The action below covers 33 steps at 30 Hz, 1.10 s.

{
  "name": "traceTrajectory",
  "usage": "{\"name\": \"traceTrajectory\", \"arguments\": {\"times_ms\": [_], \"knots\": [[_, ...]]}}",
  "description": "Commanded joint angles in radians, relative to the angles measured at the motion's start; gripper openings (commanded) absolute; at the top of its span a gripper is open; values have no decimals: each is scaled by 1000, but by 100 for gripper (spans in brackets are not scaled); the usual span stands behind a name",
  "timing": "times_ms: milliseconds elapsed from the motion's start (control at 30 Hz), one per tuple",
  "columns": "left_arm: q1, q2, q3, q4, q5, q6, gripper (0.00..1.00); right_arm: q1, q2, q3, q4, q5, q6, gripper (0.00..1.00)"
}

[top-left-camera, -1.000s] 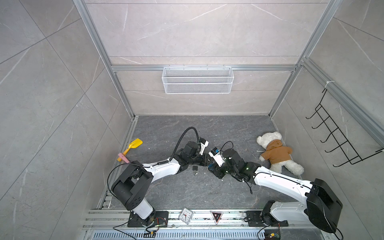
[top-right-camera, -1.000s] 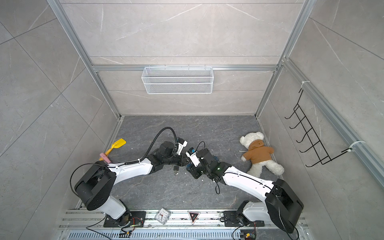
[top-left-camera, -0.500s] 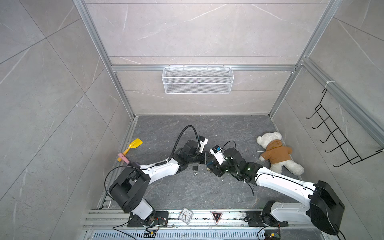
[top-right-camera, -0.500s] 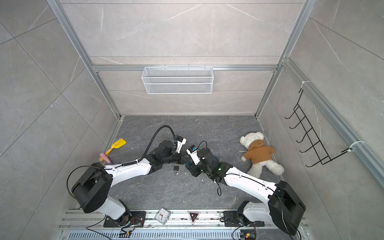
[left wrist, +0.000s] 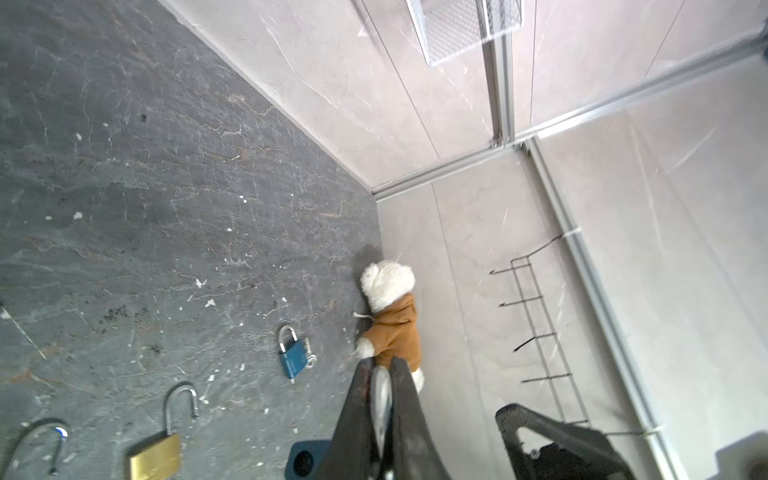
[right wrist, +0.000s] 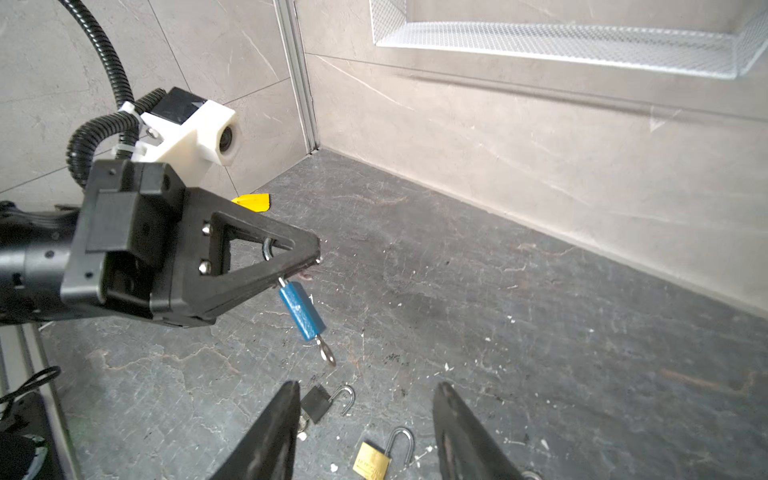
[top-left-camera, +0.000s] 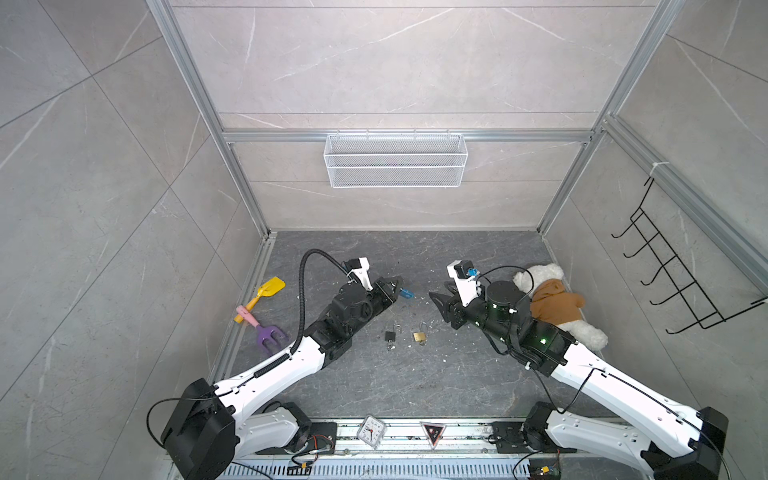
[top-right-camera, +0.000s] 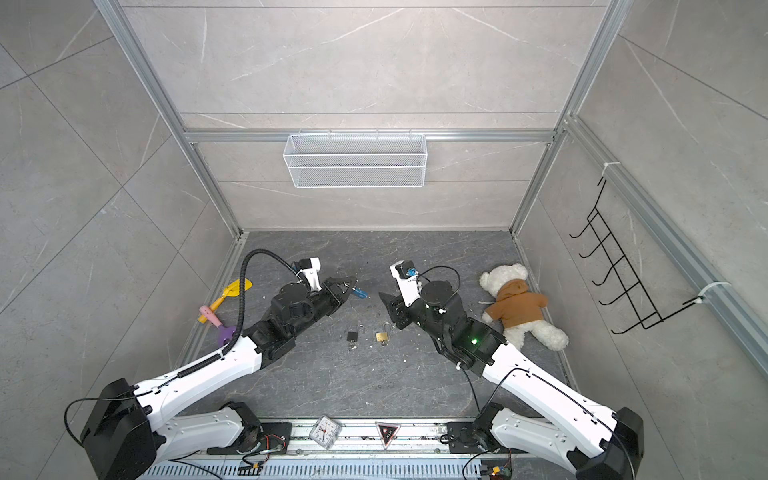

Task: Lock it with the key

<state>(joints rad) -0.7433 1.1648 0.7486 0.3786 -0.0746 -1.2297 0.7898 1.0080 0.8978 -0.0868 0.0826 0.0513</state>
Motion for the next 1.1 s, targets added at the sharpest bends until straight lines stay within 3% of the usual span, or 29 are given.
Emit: {"name": "traceTrajectory", "arguments": {"times_ms": [0,100,300,433,567,700,1067], "knots": [[5,-36,-17,92,-92,-308,0,-1,-23,-85,184,-29,-61,46],[6,-40,-44,161,-80,-427,0,-1,-11,-116,278,-69,-91,47],[8,-47,-37,191,-10,-507,0,-5,42,-129,375,-207,-164,49],[34,-15,-17,205,94,-489,0,-38,100,-95,369,-315,-149,51],[59,43,5,263,206,-472,0,-79,129,-84,397,-340,-123,51],[59,89,3,373,238,-484,0,-122,148,-81,415,-389,-91,51],[61,120,21,401,267,-470,0,-167,230,-52,435,-485,-39,45]]}}
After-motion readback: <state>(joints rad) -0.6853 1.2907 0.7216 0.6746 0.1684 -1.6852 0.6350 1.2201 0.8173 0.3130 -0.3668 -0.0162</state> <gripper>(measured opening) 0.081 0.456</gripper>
